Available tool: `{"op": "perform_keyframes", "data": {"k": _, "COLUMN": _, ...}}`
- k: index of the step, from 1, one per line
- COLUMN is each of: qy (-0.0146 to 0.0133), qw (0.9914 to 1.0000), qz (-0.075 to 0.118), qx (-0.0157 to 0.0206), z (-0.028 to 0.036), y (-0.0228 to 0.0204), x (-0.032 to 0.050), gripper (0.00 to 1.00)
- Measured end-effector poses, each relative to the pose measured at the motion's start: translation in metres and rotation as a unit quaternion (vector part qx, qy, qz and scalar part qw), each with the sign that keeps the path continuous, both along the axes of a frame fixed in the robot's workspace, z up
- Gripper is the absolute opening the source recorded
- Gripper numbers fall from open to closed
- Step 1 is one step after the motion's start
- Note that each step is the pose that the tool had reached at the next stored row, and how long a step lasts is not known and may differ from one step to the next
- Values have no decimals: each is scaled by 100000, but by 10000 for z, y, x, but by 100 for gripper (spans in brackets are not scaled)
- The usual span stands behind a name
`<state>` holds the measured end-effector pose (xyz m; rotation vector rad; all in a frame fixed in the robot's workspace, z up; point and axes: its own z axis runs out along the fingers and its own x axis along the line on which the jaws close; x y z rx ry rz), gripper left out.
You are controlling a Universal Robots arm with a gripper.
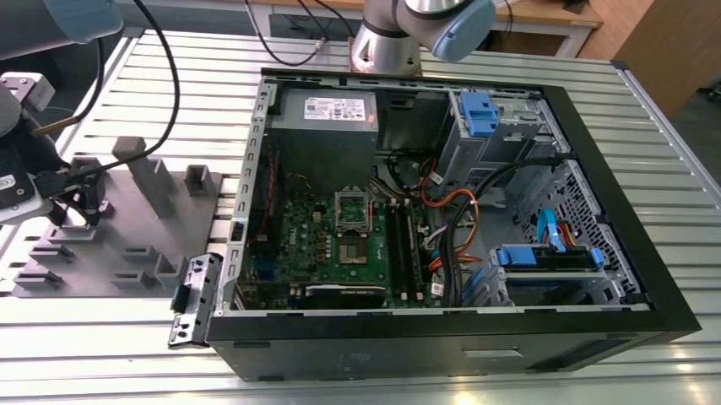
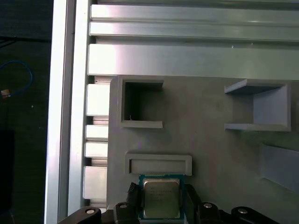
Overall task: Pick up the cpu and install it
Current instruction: 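Pick up the cpu and move it towards the insertion slot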
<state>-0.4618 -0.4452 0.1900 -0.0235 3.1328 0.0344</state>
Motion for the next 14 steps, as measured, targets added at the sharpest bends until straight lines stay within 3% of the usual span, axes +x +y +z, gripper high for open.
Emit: {"op": "perform_keyframes", "data": {"k": 14, "qy": 0, "qw": 100000, "qz": 1, "qx": 5, "z": -72, "y": 9, "x": -41, "gripper": 47}}
